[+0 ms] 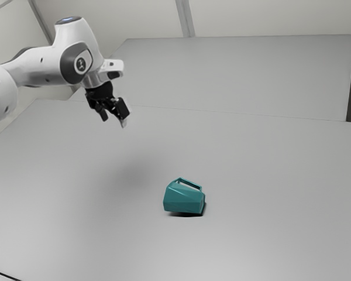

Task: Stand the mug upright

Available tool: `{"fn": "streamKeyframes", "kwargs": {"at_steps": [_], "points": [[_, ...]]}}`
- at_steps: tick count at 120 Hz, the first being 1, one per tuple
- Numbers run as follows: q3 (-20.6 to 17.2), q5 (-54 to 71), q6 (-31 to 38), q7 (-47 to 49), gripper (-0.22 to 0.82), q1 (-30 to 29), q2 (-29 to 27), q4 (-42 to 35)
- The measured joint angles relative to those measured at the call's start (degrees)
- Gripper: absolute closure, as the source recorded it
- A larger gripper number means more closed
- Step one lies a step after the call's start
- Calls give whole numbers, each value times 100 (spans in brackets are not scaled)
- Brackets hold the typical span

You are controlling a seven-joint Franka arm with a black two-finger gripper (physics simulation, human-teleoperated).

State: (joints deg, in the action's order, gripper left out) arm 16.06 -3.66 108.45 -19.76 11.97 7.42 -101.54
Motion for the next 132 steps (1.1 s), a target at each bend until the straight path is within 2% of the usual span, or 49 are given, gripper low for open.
{"fn": "streamKeyframes", "kwargs": {"at_steps": [18, 27, 38, 47, 76, 101, 132], "points": [[12, -22, 60, 179, 0, 97, -1011, -739], [-10, -176, 58, 363, 0, 173, -1290, -910], [108, -504, 189, 568, 0, 593, -1645, -1362], [110, -956, 379, 705, 0, 703, -1723, -1789], [123, -2164, 969, 931, 0, 954, -1533, -2587], [134, -2910, 1341, 934, 0, 1153, -912, -2661], [134, -3640, 1540, 783, 0, 1369, -581, -2697]]}}
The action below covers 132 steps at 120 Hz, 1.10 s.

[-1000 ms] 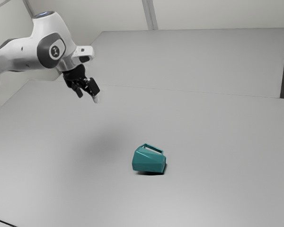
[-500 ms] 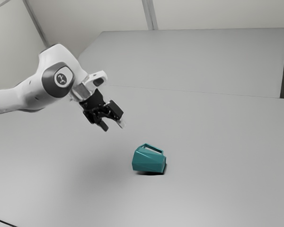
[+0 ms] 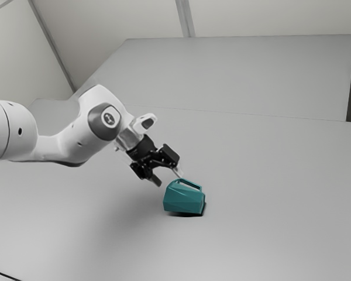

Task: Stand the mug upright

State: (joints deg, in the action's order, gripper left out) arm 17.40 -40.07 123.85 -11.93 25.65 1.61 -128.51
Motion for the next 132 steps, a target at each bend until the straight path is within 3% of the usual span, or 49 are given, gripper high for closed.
{"fn": "streamKeyframes", "kwargs": {"at_steps": [33, 96, 108, 132], "points": [[1, -446, 58, -219, 0, -312, 288, -5], [0, -1146, 114, -656, 1, -63, 641, 12], [0, -1312, 133, -739, 9, -28, 709, 15], [0, -1444, 154, -870, 37, 17, 713, 46]]}}
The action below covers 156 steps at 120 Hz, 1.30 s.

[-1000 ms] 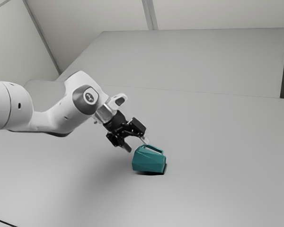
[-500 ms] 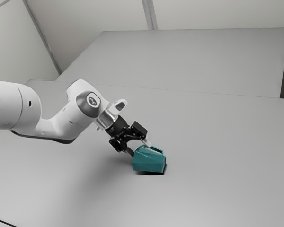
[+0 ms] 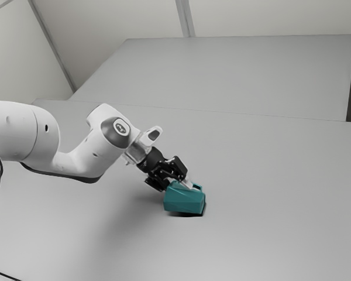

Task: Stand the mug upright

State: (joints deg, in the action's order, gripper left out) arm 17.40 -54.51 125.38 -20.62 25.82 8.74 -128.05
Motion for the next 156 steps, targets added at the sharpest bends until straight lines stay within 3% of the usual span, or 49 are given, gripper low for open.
{"fn": "streamKeyframes", "kwargs": {"at_steps": [21, 54, 96, 128, 156], "points": [[-2, -76, 17, -63, 59, 43, -25, 33], [-35, -180, 74, -94, 74, 292, -78, 140], [-36, 55, 198, 9, 79, 530, -330, 312], [18, 1370, 183, 232, 79, 392, -357, 823], [20, 3099, -171, 513, 79, 424, 4, 1526]]}}
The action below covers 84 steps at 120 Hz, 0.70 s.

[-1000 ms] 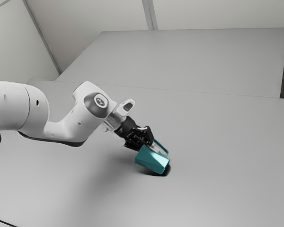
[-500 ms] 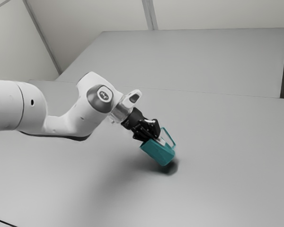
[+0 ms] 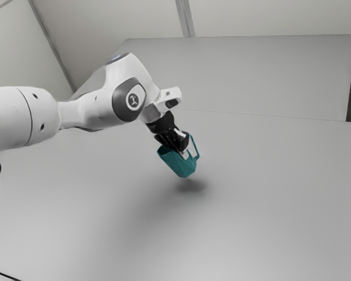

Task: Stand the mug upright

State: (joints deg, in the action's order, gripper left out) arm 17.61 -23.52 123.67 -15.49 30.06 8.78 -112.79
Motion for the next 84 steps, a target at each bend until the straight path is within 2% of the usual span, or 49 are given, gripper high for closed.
{"fn": "streamKeyframes", "kwargs": {"at_steps": [25, 47, 80, 84], "points": [[-3, 1118, -513, 249, 79, -37, 423, 201], [-39, 1758, -768, 399, 79, -38, 554, 243], [-56, 2082, -922, 564, 78, -27, 723, 246], [-56, 2088, -929, 576, 76, -21, 729, 246]]}}
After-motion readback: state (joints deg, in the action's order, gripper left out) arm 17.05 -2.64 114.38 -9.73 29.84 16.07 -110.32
